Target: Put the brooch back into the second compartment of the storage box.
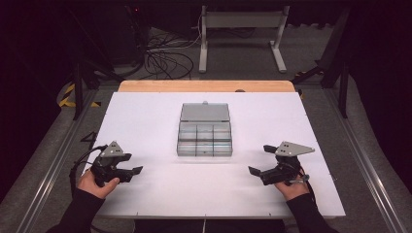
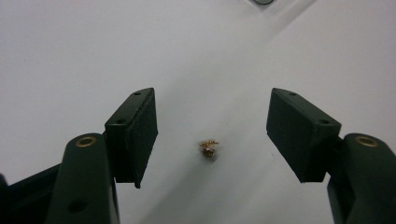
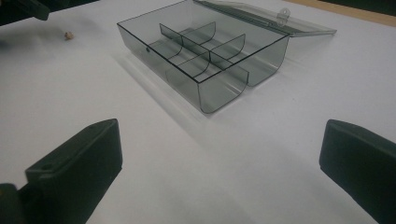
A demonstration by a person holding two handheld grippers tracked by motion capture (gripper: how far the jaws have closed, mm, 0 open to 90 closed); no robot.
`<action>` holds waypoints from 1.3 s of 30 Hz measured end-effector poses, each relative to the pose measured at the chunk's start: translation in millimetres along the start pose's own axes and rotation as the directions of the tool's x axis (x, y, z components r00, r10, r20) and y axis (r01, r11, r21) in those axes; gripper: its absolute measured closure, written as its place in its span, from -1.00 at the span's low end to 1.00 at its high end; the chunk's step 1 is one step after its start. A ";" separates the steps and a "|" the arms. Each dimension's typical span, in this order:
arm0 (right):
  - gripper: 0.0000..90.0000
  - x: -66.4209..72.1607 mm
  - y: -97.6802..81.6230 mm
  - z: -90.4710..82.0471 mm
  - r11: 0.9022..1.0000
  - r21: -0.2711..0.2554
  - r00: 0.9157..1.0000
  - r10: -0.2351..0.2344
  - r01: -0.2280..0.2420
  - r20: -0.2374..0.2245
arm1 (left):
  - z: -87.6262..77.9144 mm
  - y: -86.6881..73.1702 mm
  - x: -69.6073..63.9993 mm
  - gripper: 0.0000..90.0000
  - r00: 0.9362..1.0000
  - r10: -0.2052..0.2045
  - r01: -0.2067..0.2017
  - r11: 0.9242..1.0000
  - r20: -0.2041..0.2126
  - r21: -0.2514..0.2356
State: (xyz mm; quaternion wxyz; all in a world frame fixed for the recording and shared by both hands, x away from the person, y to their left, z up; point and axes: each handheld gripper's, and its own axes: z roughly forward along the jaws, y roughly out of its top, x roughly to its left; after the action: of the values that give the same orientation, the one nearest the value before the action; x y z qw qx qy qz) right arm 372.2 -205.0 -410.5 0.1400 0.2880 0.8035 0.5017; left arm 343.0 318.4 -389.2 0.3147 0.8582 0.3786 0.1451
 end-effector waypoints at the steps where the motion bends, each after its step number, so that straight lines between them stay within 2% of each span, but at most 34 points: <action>1: -1.00 0.1 0.0 0.1 1.000 0.000 1.000 -0.001 0.001 0.000 | 1.1 -0.6 0.6 -0.23 1.000 -0.004 0.004 1.000 0.003 0.005; 6: -1.00 0.4 -0.4 1.0 1.000 0.005 1.000 -0.002 0.002 -0.003 | 5.5 -2.7 0.9 -0.20 1.000 0.003 -0.003 0.998 -0.002 0.067; 10: -1.00 0.7 -0.5 1.3 1.000 0.008 1.000 -0.003 0.003 -0.004 | 6.6 -3.7 1.4 -0.19 1.000 0.012 -0.012 0.995 -0.005 0.099; 13: -1.00 0.9 -0.5 1.4 1.000 0.009 1.000 -0.002 0.002 -0.006 | 7.8 -5.2 0.8 -0.18 1.000 0.005 -0.004 0.993 -0.003 0.118; 22: -1.00 1.3 -1.0 2.7 1.000 0.016 1.000 -0.005 0.005 -0.009 | 18.3 -6.9 -0.8 -0.18 1.000 0.022 -0.025 0.980 0.016 0.199; 27: -1.00 1.3 -1.2 2.9 1.000 0.017 1.000 -0.004 0.004 -0.011 | 19.0 -6.5 -1.5 -0.14 1.000 0.009 -0.013 0.981 0.018 0.194; 31: -1.00 1.6 -1.1 3.2 1.000 0.017 1.000 -0.006 0.006 -0.013 | 19.7 -5.8 -1.4 -0.09 1.000 0.020 -0.022 0.981 0.011 0.193; 34: -1.00 1.7 -1.0 3.2 1.000 0.018 1.000 -0.007 0.008 -0.014 | 20.8 -5.2 -2.2 0.00 1.000 0.013 -0.014 0.984 0.011 0.179; 39: -1.00 1.9 -1.2 3.7 1.000 0.020 1.000 -0.007 0.007 -0.015 | 22.3 -4.4 -1.3 0.17 1.000 0.012 -0.015 0.983 0.014 0.185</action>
State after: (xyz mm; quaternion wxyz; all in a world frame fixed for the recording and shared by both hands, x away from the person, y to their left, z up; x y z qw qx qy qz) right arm 372.2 -201.6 -413.1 0.1329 0.2828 0.8105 0.4954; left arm 350.5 310.1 -409.1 0.2352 0.8872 0.3825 0.1059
